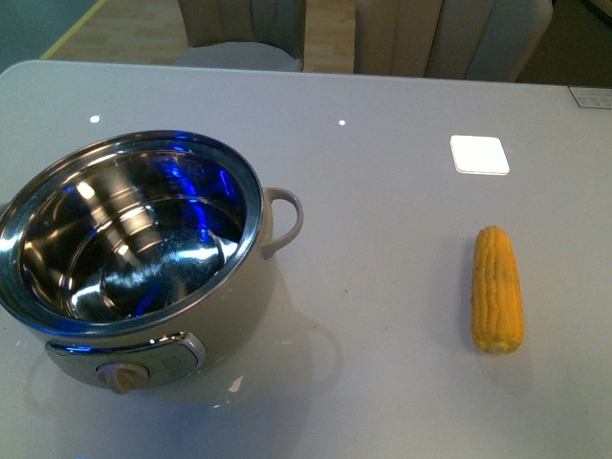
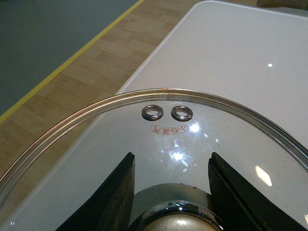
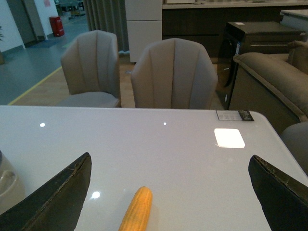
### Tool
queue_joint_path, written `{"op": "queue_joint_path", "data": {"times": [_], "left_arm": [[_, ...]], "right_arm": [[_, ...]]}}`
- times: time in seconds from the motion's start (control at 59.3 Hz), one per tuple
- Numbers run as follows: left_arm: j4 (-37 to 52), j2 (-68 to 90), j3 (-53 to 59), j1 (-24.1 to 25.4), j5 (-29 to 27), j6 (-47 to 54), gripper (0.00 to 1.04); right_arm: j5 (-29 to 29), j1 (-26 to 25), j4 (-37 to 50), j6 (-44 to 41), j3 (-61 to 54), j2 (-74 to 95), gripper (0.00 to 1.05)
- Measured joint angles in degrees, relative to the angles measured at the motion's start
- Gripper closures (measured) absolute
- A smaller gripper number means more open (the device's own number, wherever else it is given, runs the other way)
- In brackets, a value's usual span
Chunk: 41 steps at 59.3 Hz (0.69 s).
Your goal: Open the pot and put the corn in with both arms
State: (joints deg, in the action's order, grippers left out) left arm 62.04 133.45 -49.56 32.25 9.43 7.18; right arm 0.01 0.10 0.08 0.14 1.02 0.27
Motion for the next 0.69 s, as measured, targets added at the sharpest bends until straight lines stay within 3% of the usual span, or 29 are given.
{"op": "queue_joint_path", "data": {"times": [0.692], "left_arm": [[3.6,15.6,-10.0,-1.9,3.3,0.5,0.64]], "right_arm": [[0.0,0.0,0.0,0.0,0.0,0.0,0.09]]}}
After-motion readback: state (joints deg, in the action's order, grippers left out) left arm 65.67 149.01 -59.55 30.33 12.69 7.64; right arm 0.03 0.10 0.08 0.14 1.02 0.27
